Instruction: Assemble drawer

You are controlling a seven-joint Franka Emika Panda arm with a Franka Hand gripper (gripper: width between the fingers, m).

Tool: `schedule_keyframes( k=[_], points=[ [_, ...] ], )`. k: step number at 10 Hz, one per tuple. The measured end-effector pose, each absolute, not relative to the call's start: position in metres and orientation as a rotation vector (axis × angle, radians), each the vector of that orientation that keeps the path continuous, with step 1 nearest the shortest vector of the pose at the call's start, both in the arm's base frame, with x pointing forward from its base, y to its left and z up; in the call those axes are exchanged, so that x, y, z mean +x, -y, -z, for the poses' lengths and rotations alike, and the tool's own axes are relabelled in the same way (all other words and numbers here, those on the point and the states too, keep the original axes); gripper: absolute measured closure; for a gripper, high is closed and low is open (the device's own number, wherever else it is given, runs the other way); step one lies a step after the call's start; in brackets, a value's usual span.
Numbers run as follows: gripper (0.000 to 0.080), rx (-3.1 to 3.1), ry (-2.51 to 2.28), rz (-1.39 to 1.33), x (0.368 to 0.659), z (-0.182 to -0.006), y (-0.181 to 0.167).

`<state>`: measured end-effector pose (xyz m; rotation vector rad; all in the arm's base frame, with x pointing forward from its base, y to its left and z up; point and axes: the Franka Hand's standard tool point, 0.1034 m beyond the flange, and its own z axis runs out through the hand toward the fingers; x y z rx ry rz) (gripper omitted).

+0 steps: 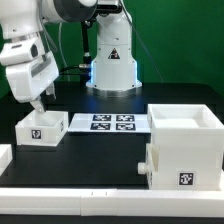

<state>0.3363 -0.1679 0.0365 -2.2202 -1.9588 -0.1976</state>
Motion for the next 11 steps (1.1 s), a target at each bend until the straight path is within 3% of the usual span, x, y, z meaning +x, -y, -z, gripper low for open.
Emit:
schedule_keyframes(
  k=[3,7,9,10,11],
  points=[
    [0.0150,-2.190,1.898,0.224,0.327,-0.011,0.163],
    [0.0150,-2.192,1.865,0.232,0.323,-0.003,0.163],
    [0.0397,-2.192,1.864,0.232,0.323,-0.003,0.162],
    [0.0397,-2.192,1.863,0.232,0.323,-0.003,0.162],
    [0.0584,-2.192,1.863,0.231,0.323,-0.003,0.162]
  ],
)
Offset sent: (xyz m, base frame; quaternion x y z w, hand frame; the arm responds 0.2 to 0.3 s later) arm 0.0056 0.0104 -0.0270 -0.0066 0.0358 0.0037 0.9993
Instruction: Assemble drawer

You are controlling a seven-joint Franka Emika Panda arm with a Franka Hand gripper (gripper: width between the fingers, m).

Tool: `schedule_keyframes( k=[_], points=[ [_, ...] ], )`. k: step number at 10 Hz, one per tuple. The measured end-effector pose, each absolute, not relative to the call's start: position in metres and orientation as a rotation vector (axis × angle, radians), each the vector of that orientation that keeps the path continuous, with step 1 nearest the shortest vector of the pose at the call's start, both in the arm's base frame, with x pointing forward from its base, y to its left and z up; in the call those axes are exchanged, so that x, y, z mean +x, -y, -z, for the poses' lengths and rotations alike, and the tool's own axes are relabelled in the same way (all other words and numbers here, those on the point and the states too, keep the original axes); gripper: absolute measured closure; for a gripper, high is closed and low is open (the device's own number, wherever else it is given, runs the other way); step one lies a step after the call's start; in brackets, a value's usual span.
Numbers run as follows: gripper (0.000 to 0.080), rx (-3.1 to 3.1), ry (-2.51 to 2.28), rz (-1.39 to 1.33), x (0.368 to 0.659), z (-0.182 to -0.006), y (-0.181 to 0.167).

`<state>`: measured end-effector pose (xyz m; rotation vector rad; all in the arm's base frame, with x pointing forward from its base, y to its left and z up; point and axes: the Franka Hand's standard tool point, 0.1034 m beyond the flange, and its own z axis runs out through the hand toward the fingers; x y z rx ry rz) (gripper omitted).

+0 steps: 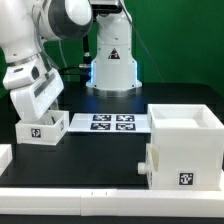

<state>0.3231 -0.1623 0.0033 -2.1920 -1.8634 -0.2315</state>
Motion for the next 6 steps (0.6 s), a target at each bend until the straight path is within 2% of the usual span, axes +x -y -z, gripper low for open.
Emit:
schedule_keyframes(
  k=[1,2,3,4,6],
  points=[
    [0.0717,-2.195,1.865,0.232,0.324,-0.004,0.163],
    [0.0717,-2.190,1.882,0.237,0.325,-0.004,0.165],
    [0.0766,-2.151,1.912,0.252,0.327,-0.005,0.169],
    [0.0766,-2.145,1.919,0.262,0.337,-0.013,0.171],
    [0.0766,-2.131,2.007,0.270,0.370,-0.046,0.159]
  ],
)
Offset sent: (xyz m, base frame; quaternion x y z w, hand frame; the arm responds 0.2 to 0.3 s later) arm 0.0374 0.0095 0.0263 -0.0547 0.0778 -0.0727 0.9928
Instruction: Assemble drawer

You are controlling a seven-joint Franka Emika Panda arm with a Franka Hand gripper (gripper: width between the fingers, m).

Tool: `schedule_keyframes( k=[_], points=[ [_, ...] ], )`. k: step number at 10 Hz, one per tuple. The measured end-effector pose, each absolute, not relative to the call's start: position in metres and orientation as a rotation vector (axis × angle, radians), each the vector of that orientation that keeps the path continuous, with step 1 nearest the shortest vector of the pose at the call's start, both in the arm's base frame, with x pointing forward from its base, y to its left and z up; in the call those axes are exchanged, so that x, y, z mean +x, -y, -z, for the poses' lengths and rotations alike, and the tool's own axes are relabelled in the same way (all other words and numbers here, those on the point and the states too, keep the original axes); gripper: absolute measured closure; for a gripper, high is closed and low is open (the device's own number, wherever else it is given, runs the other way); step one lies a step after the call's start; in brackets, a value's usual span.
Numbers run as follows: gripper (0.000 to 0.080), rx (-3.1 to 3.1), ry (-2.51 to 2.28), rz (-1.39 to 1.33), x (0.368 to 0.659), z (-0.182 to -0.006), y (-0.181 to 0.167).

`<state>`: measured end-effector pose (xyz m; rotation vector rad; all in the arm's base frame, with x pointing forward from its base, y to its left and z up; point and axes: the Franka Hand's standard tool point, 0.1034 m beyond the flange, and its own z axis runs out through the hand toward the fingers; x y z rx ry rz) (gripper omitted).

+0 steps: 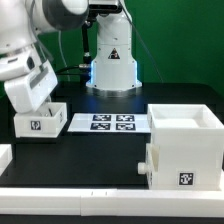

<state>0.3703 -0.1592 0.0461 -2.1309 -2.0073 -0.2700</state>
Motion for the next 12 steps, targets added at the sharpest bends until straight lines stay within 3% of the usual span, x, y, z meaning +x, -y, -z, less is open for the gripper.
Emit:
schedule_keyframes(
  k=[2,3,6,10,11,12],
  points=[
    [0.0766,-2.182,2.019,0.246,0.383,-0.067,0.137],
    [0.0766,-2.207,1.978,0.209,0.369,-0.064,0.134],
    [0.0765,-2.204,1.971,0.201,0.371,-0.062,0.132],
    [0.0765,-2.131,1.978,0.191,0.468,-0.079,0.072],
    [0.0765,-2.117,1.998,0.210,0.482,-0.080,0.066],
    [0.0765,-2.121,1.988,0.202,0.476,-0.078,0.070]
  ],
)
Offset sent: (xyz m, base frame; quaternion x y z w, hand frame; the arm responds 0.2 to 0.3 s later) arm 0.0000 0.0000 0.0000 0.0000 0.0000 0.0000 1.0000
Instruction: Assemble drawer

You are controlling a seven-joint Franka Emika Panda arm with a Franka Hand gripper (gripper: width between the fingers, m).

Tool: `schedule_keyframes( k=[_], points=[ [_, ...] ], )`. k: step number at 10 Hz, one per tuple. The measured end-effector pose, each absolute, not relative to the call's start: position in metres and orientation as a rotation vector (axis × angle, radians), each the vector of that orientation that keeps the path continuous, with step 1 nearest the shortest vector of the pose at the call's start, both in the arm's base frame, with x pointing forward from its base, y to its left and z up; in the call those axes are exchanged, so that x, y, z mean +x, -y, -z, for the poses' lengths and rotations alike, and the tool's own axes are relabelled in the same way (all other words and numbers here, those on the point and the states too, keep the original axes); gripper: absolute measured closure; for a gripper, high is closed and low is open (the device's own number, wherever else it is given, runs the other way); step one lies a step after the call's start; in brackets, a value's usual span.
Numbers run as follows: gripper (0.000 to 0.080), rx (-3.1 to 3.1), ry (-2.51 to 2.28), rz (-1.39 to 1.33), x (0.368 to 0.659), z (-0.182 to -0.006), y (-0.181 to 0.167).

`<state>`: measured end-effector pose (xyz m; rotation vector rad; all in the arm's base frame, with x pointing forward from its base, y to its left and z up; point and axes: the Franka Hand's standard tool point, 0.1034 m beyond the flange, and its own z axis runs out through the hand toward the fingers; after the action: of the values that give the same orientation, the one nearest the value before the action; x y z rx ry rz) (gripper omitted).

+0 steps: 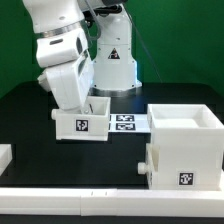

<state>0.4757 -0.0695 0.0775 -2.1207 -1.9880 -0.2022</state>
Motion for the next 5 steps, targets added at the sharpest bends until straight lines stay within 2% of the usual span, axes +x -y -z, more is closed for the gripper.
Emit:
schedule_keyframes(
  k=[4,5],
  points=[
    [0.0765,-2.114,1.978,0.199,0.475,-0.075,0.067],
    [0.0765,-2.092,1.954,0.193,0.482,-0.074,0.057]
  ],
)
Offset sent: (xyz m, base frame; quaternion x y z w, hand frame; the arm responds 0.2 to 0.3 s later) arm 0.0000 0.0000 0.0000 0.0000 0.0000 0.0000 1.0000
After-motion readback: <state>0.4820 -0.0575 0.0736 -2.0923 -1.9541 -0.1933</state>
